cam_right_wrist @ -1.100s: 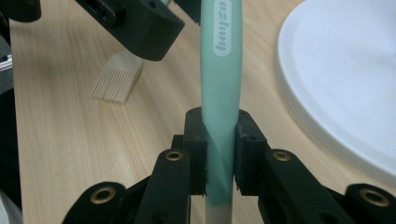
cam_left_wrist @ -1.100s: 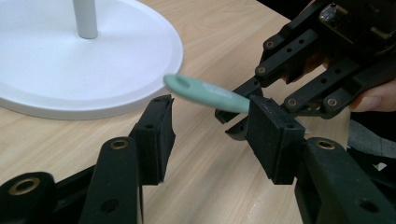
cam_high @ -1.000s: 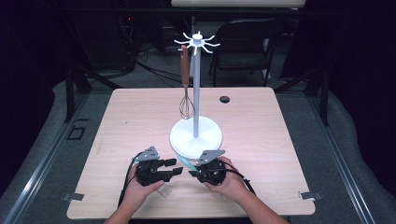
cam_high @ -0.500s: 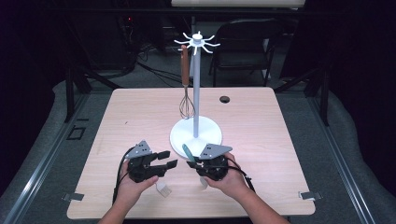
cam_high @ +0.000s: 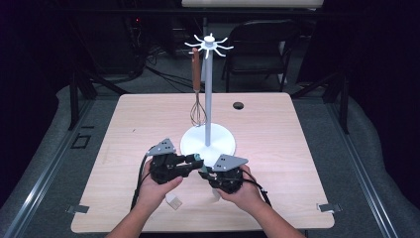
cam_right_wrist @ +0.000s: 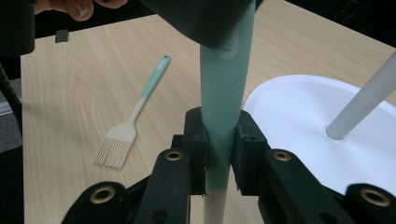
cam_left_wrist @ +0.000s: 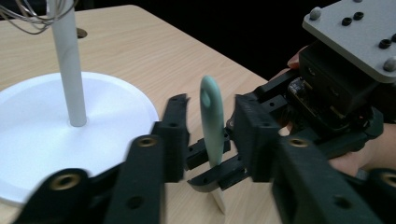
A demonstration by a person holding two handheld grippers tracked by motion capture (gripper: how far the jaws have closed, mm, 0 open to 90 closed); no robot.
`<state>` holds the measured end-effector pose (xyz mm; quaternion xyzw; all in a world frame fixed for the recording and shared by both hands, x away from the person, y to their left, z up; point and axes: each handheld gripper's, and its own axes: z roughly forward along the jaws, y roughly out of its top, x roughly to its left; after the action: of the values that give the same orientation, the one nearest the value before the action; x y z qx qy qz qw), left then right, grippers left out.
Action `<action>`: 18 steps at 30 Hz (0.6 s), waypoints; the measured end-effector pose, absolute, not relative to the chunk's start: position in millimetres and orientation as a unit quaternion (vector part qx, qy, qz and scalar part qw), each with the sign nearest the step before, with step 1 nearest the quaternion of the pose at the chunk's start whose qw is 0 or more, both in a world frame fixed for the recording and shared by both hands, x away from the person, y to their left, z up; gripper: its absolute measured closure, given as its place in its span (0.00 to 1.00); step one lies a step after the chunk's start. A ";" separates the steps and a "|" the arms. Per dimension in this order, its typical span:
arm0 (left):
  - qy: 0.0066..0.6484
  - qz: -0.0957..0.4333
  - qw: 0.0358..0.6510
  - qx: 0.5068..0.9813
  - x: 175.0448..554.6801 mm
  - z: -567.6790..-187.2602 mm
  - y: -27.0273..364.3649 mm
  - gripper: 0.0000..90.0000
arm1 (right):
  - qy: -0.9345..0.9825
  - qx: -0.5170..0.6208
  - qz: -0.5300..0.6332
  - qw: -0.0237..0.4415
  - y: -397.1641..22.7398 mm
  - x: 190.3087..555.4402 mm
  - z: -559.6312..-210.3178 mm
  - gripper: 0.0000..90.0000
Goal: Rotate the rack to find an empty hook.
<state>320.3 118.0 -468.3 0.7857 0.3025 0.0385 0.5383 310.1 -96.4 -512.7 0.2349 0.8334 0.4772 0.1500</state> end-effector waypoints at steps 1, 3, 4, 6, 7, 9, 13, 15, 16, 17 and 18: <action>0.304 0.045 0.535 0.787 320.0 -467.8 116.2 0.86 | 0.832 0.236 0.478 0.150 -96.7 310.5 -512.7 0.86; 0.303 0.041 0.535 0.787 320.7 -466.7 114.4 0.87 | 0.830 0.240 0.481 0.147 -98.4 311.1 -512.3 0.86; 0.304 0.040 0.536 0.787 321.1 -466.2 113.6 0.88 | 0.828 0.243 0.484 0.144 -99.5 311.6 -512.4 0.84; 0.305 0.036 0.535 0.787 322.0 -464.4 112.9 0.89 | 0.828 0.248 0.483 0.138 -102.9 311.8 -511.6 0.80; 0.306 0.032 0.534 0.787 322.6 -463.2 112.9 0.90 | 0.828 0.250 0.483 0.136 -105.0 311.6 -511.5 0.78; 0.306 0.034 0.533 0.788 323.1 -461.1 112.3 0.91 | 0.829 0.256 0.480 0.127 -110.3 310.9 -513.4 0.78; 0.305 0.041 0.530 0.790 323.7 -458.3 110.3 0.91 | 0.837 0.264 0.462 0.127 -118.9 306.3 -521.4 0.79; 0.306 0.044 0.529 0.790 324.1 -456.9 110.1 0.91 | 0.838 0.271 0.456 0.128 -119.7 304.9 -525.9 0.81; 0.307 0.047 0.529 0.790 324.3 -456.2 110.0 0.91 | 0.839 0.272 0.454 0.125 -119.6 304.9 -528.3 0.81; 0.308 0.050 0.525 0.792 324.1 -455.1 110.0 0.91 | 0.837 0.276 0.455 0.127 -118.5 304.8 -531.1 0.83; 0.307 0.055 0.523 0.793 323.9 -454.6 109.3 0.91 | 0.837 0.277 0.454 0.130 -117.7 304.5 -533.1 0.84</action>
<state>323.9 109.3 -454.6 0.7932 0.3070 0.0545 0.5231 304.5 -117.7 -533.1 0.2775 0.8367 0.4539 0.1298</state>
